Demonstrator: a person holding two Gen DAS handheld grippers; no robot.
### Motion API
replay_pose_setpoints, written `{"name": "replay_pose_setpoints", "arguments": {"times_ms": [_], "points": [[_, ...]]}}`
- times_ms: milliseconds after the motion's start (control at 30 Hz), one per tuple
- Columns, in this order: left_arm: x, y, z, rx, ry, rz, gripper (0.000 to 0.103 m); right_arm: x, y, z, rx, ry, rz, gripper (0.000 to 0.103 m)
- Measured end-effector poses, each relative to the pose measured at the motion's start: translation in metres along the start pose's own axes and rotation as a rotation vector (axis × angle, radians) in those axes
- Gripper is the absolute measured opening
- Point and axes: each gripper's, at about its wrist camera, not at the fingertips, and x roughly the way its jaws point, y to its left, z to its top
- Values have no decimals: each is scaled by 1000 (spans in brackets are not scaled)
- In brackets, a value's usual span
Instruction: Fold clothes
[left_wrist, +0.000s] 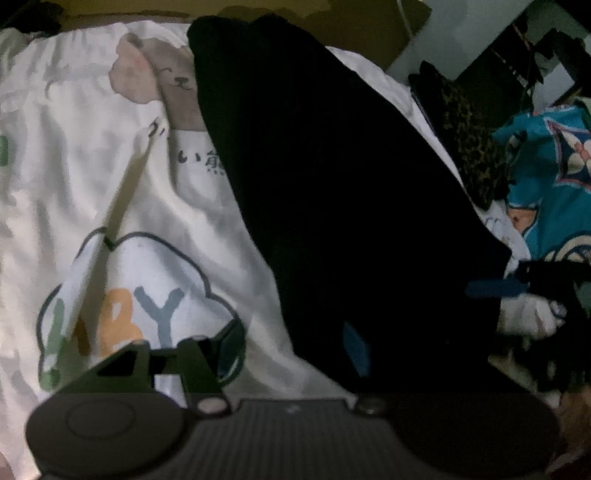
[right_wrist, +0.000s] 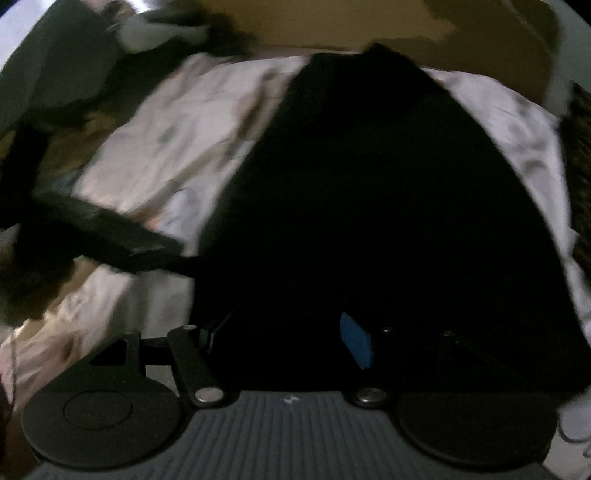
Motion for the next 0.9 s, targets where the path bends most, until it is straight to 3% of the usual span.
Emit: {"name": "replay_pose_setpoints", "arguments": {"times_ms": [233, 433, 600, 900], "points": [[-2, -7, -1, -24, -27, -101, 59, 15, 46, 4, -129, -1, -10, 68], [-10, 15, -12, -71, -23, -84, 54, 24, 62, 17, -164, -16, -45, 64], [-16, 39, -20, -119, -44, -56, 53, 36, 78, 23, -206, 0, -68, 47], [-28, 75, -18, -223, -101, -41, 53, 63, 103, 28, -298, 55, -165, 45]]}}
